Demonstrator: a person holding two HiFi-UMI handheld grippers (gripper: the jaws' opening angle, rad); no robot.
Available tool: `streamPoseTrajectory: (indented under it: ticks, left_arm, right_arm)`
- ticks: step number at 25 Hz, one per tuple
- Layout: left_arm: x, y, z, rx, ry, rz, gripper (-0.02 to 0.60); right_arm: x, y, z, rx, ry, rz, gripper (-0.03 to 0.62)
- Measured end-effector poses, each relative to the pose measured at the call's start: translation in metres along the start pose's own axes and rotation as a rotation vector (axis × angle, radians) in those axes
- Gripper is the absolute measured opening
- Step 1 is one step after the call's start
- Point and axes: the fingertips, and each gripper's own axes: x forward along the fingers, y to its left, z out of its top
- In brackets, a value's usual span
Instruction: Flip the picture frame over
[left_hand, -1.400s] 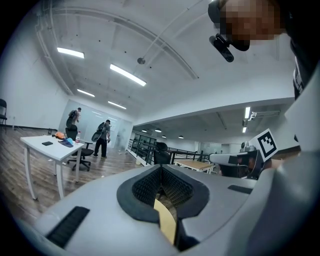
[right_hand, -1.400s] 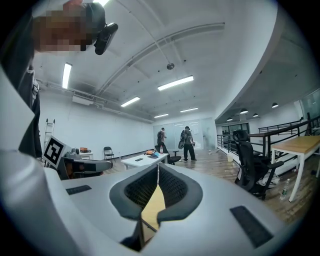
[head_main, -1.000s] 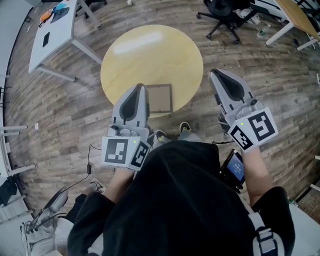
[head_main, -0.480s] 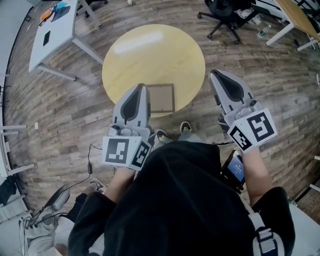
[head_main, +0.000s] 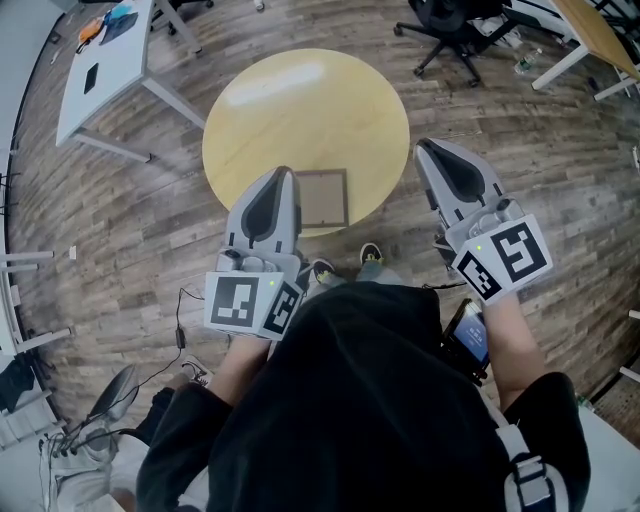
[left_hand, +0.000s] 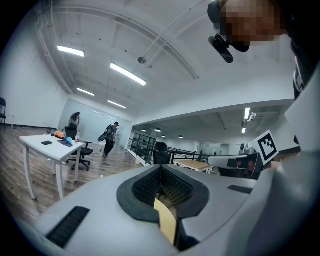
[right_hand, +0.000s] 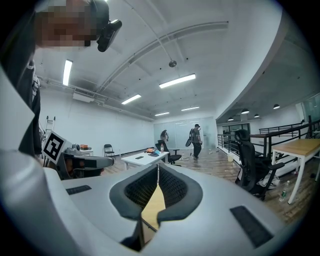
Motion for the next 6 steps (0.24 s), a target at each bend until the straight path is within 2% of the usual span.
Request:
streamPoseTrajectory:
  ticks: [6]
  left_arm:
    - [0.0047, -0.0045, -0.006, 0.0, 0.006, 0.007, 0.028]
  right_arm:
    - [-0.0004, -0.0048, -0.0052, 0.0, 0.004, 0.014, 0.025]
